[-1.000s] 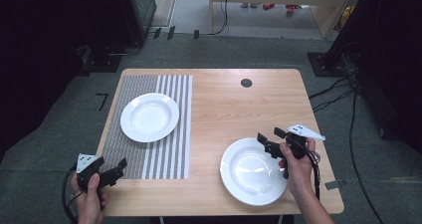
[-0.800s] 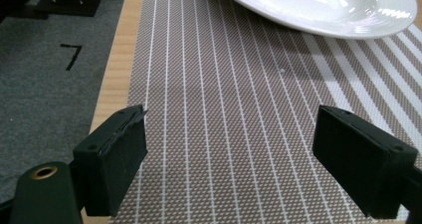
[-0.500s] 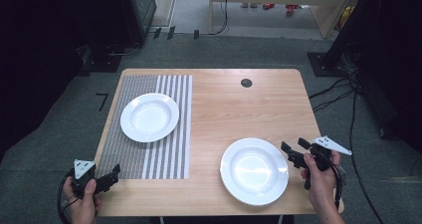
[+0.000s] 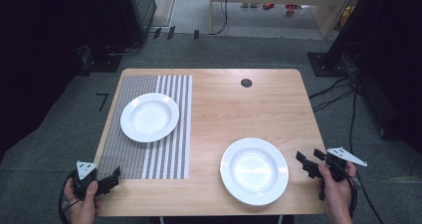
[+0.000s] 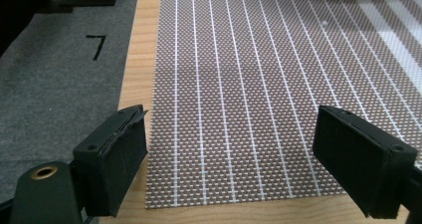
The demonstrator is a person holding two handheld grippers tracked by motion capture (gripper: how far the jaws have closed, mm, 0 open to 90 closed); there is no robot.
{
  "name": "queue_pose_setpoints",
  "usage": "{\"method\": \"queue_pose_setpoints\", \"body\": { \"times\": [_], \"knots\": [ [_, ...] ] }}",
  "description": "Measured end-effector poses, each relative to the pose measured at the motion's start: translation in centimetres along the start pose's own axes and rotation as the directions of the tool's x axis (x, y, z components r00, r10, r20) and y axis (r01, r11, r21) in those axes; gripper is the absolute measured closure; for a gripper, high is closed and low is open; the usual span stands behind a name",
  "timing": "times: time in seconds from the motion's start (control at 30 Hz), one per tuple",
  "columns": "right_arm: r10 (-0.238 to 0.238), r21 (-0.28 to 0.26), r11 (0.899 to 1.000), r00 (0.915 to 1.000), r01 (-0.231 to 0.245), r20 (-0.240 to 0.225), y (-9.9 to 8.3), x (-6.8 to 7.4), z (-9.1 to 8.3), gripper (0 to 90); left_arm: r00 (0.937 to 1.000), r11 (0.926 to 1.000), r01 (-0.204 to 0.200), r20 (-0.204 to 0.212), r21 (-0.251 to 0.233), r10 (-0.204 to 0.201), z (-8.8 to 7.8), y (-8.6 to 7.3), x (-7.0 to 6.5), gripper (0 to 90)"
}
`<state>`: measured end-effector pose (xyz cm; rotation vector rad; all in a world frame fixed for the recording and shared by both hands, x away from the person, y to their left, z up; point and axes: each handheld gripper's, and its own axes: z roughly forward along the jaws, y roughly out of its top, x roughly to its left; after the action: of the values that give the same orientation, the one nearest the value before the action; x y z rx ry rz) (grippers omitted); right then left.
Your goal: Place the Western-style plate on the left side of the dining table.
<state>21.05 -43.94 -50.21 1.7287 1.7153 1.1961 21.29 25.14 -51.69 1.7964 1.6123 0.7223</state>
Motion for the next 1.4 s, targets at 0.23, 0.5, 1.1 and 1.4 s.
{"method": "queue_pose_setpoints", "body": {
  "times": [0.23, 0.5, 1.1, 1.4],
  "knots": [
    [0.015, 0.029, 0.999, 0.9991, -0.017, 0.04, -1.3, -1.7, -0.6, 21.2, 1.0, 0.9999, 0.006, -0.002, 0.014, -0.006, 0.1, -0.1, 0.0, 13.9],
    [-0.011, 0.082, 0.997, 0.9946, 0.003, 0.103, -2.3, -2.6, -1.3, 20.8, 1.0, 0.9998, 0.009, -0.001, 0.017, -0.009, 0.1, -0.1, 0.1, 13.3],
    [-0.171, 0.15, 0.978, 0.9675, 0.144, 0.186, -3.2, -1.2, -1.0, 17.9, 0.9999, 0.9998, 0.01, -0.002, 0.017, -0.01, 0.1, -0.1, 0.0, 13.4],
    [-0.174, 0.16, 0.976, 0.9684, 0.146, 0.178, -3.2, -1.1, -1.0, 14.5, 0.9999, 0.9998, 0.01, -0.002, 0.017, -0.01, 0.1, -0.1, 0.1, 13.4]
  ]
}}
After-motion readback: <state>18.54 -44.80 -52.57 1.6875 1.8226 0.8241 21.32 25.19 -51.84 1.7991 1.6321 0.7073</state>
